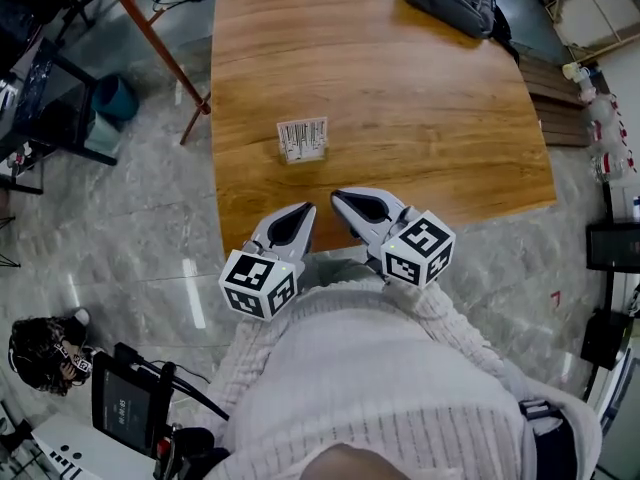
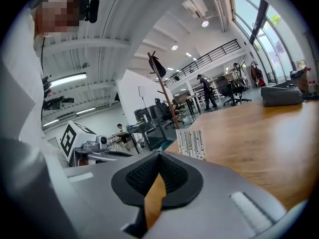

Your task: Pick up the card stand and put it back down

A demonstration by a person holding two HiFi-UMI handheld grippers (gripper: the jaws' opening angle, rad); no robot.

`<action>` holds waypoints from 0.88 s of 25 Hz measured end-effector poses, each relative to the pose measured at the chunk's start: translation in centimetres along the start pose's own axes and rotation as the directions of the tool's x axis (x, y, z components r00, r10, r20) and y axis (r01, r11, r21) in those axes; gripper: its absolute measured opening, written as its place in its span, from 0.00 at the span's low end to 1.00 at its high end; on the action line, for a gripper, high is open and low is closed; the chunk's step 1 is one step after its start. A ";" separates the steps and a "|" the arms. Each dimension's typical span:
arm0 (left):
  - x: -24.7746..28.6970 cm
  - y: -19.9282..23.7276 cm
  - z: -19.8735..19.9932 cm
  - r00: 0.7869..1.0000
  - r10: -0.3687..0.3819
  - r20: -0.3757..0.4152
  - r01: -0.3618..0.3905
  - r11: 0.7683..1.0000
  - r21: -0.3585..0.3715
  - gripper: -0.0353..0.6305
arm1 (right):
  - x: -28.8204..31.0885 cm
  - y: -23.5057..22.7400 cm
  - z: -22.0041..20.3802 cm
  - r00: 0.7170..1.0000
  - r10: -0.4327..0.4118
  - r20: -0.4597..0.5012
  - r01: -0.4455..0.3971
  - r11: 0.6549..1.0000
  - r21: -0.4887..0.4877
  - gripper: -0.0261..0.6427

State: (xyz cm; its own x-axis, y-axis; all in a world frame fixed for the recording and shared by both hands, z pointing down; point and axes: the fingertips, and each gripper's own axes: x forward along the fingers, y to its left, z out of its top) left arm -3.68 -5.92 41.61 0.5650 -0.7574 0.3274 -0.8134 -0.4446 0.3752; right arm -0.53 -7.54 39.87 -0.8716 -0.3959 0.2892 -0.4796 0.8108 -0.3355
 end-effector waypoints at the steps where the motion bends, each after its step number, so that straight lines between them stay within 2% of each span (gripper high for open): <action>1: 0.2 0.3 0.1 1.000 0.004 -0.002 -0.004 1.000 -0.002 0.06 | 0.2 -0.4 0.0 1.000 0.001 -0.001 -0.001 1.000 0.007 0.04; 6: 1.0 1.4 -0.2 1.000 0.014 -0.020 -0.015 0.999 -0.040 0.06 | 0.6 -1.5 -0.3 1.000 0.002 -0.017 -0.001 0.999 0.042 0.04; 12: 2.0 2.7 0.9 0.999 -0.003 -0.050 0.002 1.000 -0.030 0.06 | 1.5 -2.1 0.6 1.000 -0.010 -0.019 0.011 0.998 0.055 0.04; 22: 2.9 5.3 1.4 0.996 -0.020 -0.092 0.016 0.999 -0.048 0.06 | 4.2 -2.7 0.4 0.999 -0.006 -0.048 0.007 1.000 0.027 0.04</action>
State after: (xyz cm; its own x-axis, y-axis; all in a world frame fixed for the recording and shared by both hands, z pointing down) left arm -6.56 -11.12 43.31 0.5918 -0.7012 0.3977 -0.7966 -0.4332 0.4216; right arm -2.94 -11.59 41.64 -0.8629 -0.3793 0.3339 -0.4883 0.7959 -0.3579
